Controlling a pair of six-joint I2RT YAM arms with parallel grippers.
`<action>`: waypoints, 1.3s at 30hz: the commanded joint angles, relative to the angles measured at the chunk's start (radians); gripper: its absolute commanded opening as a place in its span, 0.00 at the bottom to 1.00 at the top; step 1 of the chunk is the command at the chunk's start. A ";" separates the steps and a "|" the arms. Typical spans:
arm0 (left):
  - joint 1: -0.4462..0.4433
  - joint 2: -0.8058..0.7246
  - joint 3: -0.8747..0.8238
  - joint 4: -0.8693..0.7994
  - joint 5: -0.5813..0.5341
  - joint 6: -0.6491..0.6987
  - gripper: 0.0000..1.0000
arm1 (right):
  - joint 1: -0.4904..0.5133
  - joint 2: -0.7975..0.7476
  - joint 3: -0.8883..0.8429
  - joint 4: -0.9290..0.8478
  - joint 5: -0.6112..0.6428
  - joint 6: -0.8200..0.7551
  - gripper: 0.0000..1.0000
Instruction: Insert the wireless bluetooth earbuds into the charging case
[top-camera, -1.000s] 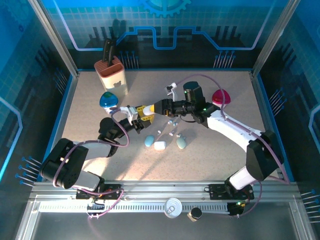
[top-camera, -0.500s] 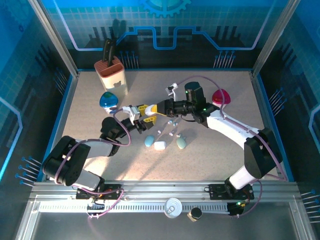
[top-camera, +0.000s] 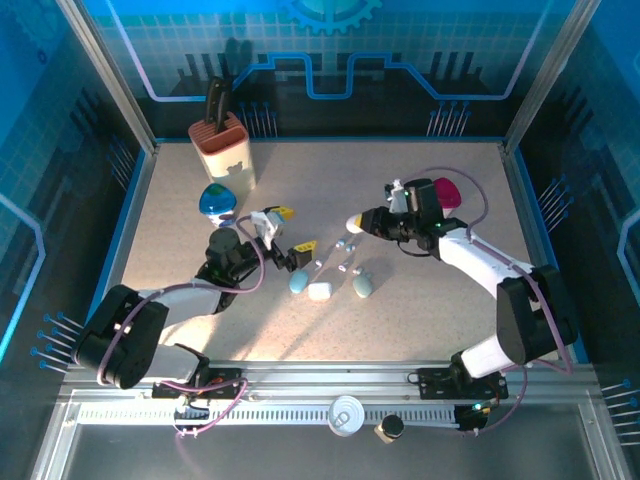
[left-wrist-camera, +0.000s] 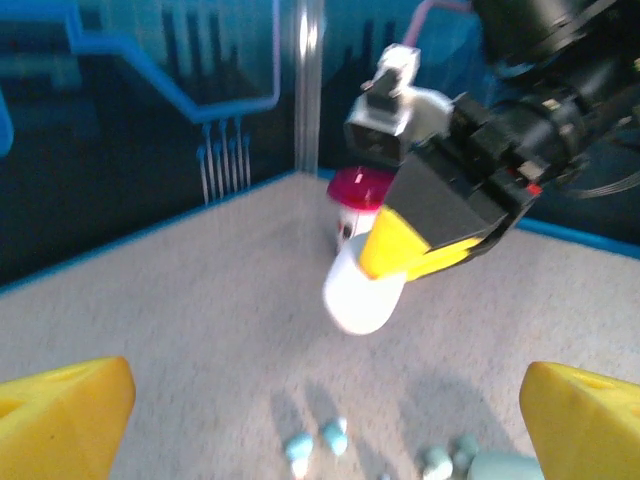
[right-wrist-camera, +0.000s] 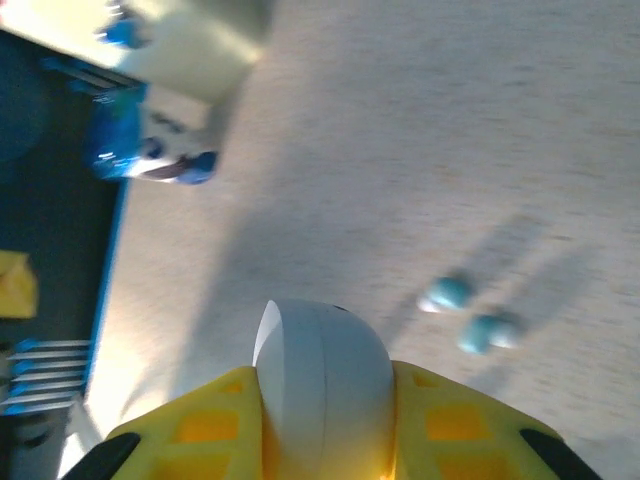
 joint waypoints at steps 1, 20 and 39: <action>-0.006 -0.029 0.106 -0.317 -0.116 0.046 0.99 | -0.036 0.027 -0.041 -0.026 0.135 -0.049 0.16; -0.124 0.009 0.445 -1.236 -0.546 -0.068 0.99 | -0.120 0.012 -0.186 -0.007 0.255 -0.053 0.64; -0.265 0.261 0.600 -1.599 -0.532 -0.320 0.75 | -0.077 -0.186 -0.143 -0.163 0.345 -0.174 0.76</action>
